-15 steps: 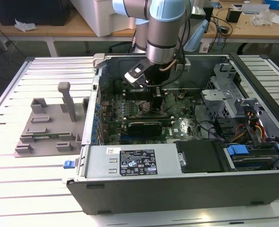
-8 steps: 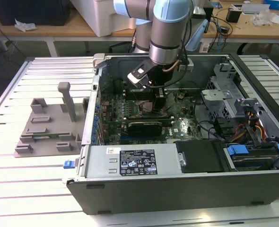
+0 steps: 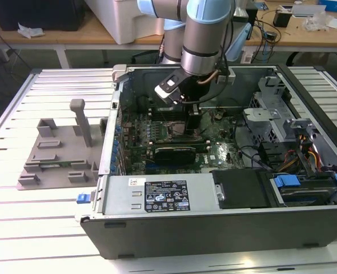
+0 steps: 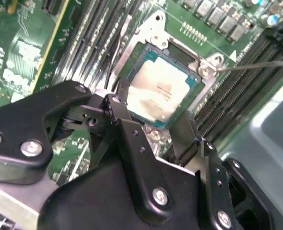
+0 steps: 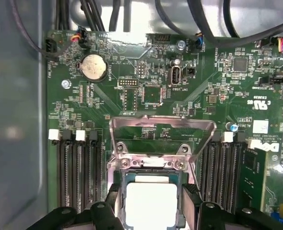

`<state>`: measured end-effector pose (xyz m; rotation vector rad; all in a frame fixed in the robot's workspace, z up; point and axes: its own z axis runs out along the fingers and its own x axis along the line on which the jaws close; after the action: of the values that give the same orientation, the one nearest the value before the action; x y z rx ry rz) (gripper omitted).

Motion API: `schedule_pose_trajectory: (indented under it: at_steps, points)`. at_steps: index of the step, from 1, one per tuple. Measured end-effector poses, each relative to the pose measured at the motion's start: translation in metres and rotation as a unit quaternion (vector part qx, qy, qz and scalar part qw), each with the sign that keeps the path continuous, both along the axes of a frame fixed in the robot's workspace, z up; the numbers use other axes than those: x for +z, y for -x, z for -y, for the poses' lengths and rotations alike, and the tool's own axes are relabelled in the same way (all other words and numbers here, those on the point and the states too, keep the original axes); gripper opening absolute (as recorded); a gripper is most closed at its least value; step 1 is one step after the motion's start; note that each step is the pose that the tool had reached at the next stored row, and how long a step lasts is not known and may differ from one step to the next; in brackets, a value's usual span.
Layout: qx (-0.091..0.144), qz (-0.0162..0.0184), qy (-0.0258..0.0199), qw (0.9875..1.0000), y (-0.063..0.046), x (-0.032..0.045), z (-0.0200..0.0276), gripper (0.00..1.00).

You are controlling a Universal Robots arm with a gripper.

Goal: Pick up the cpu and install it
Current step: 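Place the cpu into insertion slot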

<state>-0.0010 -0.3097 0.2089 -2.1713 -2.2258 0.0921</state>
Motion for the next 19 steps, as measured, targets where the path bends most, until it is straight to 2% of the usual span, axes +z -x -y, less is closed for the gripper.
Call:
schedule_pose_trajectory:
  at_steps: [1,3,4,6,7,9,10,13,17,19]
  points:
    - [0.0,0.0,-0.0036,1.0,0.0,0.0021,-0.0001,0.6]
    - [0.0,0.0004,-0.0109,0.9999,0.002,0.009,0.0004,0.47]
    - [0.0,0.0005,-0.0144,0.9999,0.005,0.0091,0.0015,0.42]
    - [0.0,0.0005,-0.0164,0.9999,0.01,0.0086,0.0025,0.29]
    - [0.001,0.0005,-0.0181,0.9998,0.012,0.0077,0.0033,0.29]
    - [0.009,0.0003,-0.0209,0.9997,0.014,0.0054,0.0061,0.17]
    - [0.018,0.0001,-0.021,0.9996,0.014,0.0046,0.0063,0.11]
    - [0.046,-0.0004,-0.021,0.9987,0.014,0.0029,0.0063,0.11]
    - [0.046,-0.0017,-0.0206,0.9987,0.013,-0.004,0.0064,0.11]
    - [0.045,-0.0037,-0.0207,0.9987,0.002,-0.0051,0.0065,0.11]
